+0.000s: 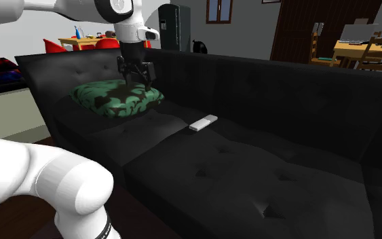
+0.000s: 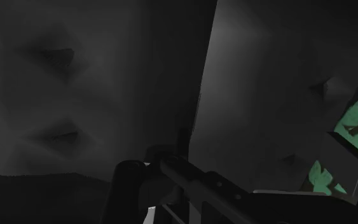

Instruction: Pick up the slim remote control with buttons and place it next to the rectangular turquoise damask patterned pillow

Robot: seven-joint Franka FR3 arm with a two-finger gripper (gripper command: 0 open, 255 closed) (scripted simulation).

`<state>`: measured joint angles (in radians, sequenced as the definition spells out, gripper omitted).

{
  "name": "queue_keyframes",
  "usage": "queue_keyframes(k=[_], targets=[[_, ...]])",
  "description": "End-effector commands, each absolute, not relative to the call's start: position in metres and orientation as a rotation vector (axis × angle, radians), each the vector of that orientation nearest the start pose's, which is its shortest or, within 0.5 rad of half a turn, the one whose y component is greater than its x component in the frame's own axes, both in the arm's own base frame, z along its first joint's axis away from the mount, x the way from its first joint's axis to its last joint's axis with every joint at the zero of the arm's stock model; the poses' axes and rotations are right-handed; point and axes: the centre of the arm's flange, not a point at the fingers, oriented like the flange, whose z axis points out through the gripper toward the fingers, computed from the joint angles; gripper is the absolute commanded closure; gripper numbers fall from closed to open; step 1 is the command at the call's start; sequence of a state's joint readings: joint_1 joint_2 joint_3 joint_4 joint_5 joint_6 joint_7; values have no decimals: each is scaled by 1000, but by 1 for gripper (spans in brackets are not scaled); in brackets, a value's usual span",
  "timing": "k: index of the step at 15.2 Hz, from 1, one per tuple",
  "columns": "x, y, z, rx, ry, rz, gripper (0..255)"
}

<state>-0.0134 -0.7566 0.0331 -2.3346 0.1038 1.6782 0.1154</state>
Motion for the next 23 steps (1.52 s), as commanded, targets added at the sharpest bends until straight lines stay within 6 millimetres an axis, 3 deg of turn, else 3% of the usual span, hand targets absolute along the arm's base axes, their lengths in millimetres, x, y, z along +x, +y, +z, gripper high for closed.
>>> queue_keyframes(k=[1, 23], targets=[[326, 20, 602, -3047, 167, -144, 0], [569, -76, 452, -3111, 120, 28, 0]])
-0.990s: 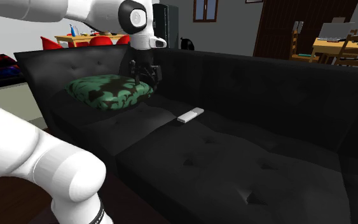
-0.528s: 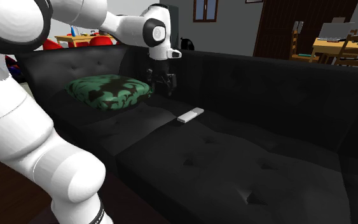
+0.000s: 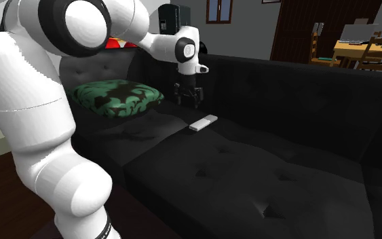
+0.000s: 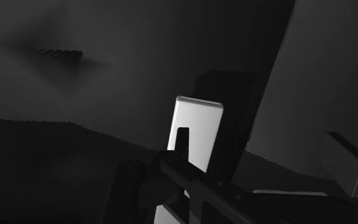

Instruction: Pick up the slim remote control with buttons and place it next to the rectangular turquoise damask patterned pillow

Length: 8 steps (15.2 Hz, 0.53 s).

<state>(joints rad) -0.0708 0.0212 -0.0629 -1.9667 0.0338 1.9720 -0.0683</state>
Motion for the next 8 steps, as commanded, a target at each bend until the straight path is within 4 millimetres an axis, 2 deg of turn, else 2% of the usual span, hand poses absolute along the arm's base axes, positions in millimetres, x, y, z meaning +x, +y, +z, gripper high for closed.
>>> queue_keyframes(k=[1, 8], targets=[[580, -80, 444, -3114, 117, 36, 0], [654, -111, 392, -3132, 102, 92, 0]])
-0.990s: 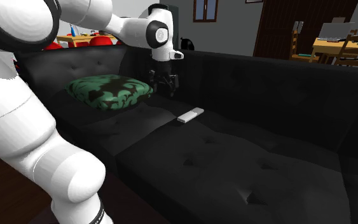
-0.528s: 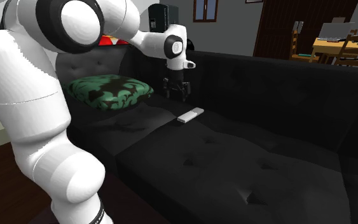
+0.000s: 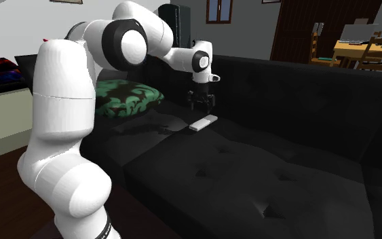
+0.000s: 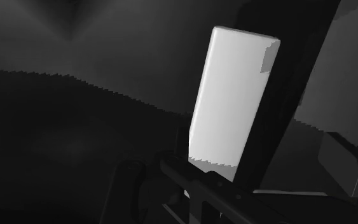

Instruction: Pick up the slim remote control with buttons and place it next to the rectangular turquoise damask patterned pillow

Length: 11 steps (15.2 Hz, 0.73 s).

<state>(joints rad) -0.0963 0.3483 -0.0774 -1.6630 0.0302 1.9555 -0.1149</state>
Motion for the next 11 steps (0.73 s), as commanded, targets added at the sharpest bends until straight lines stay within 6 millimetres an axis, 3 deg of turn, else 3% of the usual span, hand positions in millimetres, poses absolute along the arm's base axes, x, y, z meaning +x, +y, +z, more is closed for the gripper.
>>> queue_keyframes(k=[1, 3, 11], targets=[[664, -115, 384, -3135, 100, 100, 0], [683, -123, 370, -3139, 95, 115, 0], [680, -123, 330, -3139, 95, 115, 0]])
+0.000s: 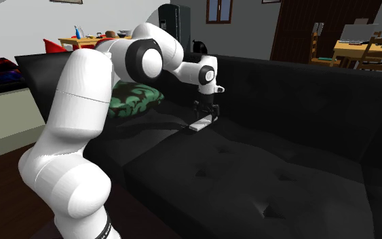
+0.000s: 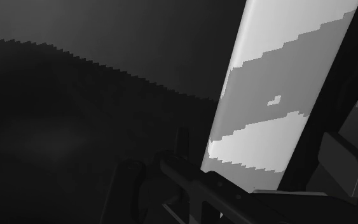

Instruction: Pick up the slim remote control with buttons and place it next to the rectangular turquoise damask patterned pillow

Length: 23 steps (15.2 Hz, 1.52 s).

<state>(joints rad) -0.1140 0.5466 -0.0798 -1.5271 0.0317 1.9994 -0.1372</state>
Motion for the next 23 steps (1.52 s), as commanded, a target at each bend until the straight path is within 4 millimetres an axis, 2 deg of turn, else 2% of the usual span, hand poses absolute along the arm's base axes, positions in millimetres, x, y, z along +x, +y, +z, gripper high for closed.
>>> queue_keyframes(k=[1, 8, 9, 18, 23], targets=[[680, -123, 330, -3139, 95, 115, 0], [680, -123, 330, -3139, 95, 115, 0], [680, -123, 330, -3139, 95, 115, 255], [680, -123, 330, -3139, 95, 115, 255], [680, -123, 356, -3139, 95, 115, 255]])
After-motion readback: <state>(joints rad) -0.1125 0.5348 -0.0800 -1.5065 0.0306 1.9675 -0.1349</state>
